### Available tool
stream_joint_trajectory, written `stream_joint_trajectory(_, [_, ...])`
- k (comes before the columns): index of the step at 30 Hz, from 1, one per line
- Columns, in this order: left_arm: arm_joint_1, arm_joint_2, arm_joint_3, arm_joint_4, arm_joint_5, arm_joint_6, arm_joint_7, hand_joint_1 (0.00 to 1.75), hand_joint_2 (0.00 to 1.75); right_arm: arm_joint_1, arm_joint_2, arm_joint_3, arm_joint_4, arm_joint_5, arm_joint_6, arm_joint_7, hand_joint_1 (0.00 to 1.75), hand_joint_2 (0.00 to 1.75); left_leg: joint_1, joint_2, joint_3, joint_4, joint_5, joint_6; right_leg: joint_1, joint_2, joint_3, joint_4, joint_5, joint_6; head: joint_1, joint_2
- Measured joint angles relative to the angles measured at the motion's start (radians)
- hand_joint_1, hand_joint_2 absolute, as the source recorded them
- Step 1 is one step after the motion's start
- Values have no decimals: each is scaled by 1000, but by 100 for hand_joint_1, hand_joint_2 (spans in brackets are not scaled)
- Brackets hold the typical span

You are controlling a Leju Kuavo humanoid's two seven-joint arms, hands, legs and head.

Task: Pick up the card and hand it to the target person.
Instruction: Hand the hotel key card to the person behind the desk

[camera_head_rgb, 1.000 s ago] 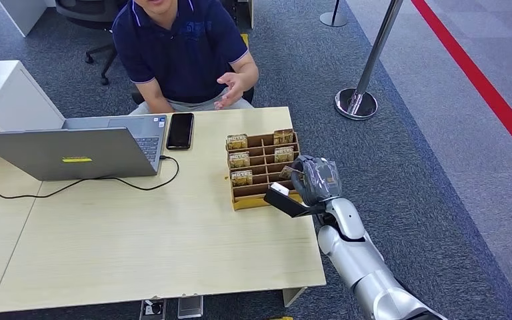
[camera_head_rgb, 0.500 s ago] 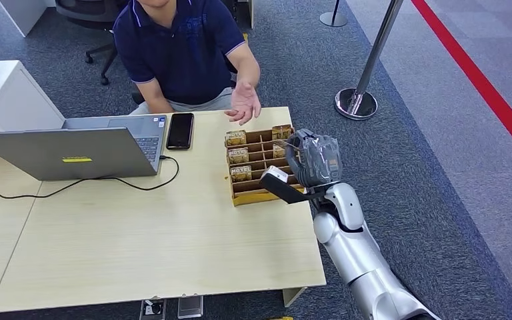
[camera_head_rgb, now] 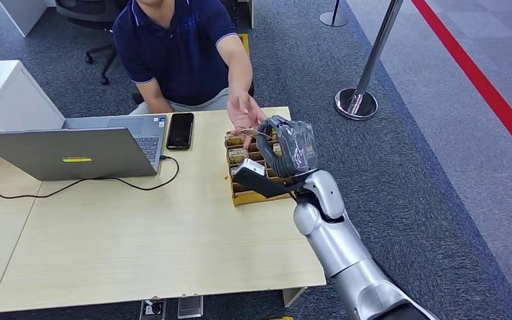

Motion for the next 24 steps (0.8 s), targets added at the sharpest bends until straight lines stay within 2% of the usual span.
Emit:
stream_joint_trajectory(8, [-10, 0, -5, 0, -9, -13, 0, 0, 175, -31, 36, 29, 28, -39, 5, -11, 175, 175, 0, 0, 0, 0, 0, 0, 0, 0, 0, 0, 0, 0, 1, 0])
stream_joint_trajectory(9, [-11, 0, -8, 0, -13, -18, 0, 0, 175, -32, 38, 30, 29, -42, 6, -12, 144, 175, 0, 0, 0, 0, 0, 0, 0, 0, 0, 0, 0, 0, 1, 0])
stream_joint_trajectory(12, [-11, 0, -17, 0, -23, -26, 4, 0, 175, -35, 42, 30, 30, -46, 10, -10, 13, 175, 0, 0, 0, 0, 0, 0, 0, 0, 0, 0, 0, 0, 2, 0])
stream_joint_trajectory(13, [-11, 0, -19, 0, -24, -23, 9, 0, 131, -36, 43, 30, 30, -46, 11, -8, 0, 131, 0, 0, 0, 0, 0, 0, 0, 0, 0, 0, 0, 0, 2, 0])
stream_joint_trajectory(16, [-11, 0, -20, 0, -22, -10, 19, 0, 0, -38, 43, 30, 30, -45, 11, -2, 0, 0, 0, 0, 0, 0, 0, 0, 0, 0, 0, 0, 0, 0, 0, 0])
stream_joint_trajectory(24, [-11, 0, -20, 0, -18, -8, 29, 0, 0, -38, 43, 30, 37, -45, 0, -1, 0, 0, 0, 0, 0, 0, 0, 0, 0, 0, 0, 0, 0, 0, 0, 0])
